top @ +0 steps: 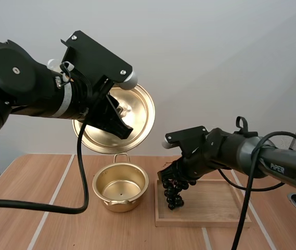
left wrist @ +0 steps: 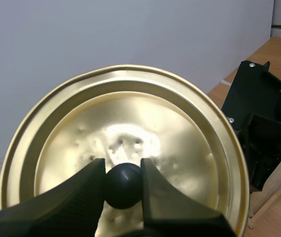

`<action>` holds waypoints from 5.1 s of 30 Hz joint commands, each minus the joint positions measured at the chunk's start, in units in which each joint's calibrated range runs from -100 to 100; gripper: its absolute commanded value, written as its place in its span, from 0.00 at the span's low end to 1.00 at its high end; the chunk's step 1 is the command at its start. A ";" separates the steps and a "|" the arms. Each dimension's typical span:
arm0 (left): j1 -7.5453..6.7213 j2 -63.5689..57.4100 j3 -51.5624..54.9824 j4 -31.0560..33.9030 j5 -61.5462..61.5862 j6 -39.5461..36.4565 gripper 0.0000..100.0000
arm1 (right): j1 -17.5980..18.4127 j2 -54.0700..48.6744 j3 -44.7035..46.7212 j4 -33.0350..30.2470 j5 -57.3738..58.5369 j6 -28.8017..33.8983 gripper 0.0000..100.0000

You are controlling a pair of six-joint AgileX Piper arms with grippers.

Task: Open the lid, put the grape in the pot, and close it

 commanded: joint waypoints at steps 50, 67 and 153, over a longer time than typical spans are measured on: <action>-0.06 -12.94 -18.71 3.48 1.42 -8.31 0.00 | 13.20 27.93 -20.64 4.09 -2.09 -0.55 0.00; -0.06 -12.94 -18.71 3.48 1.42 -8.31 0.00 | 15.37 28.19 -20.64 4.87 -2.90 -0.55 0.85; -0.06 45.00 2.44 0.63 -7.26 6.39 0.00 | 2.93 -54.03 -0.54 -8.87 56.62 11.37 0.00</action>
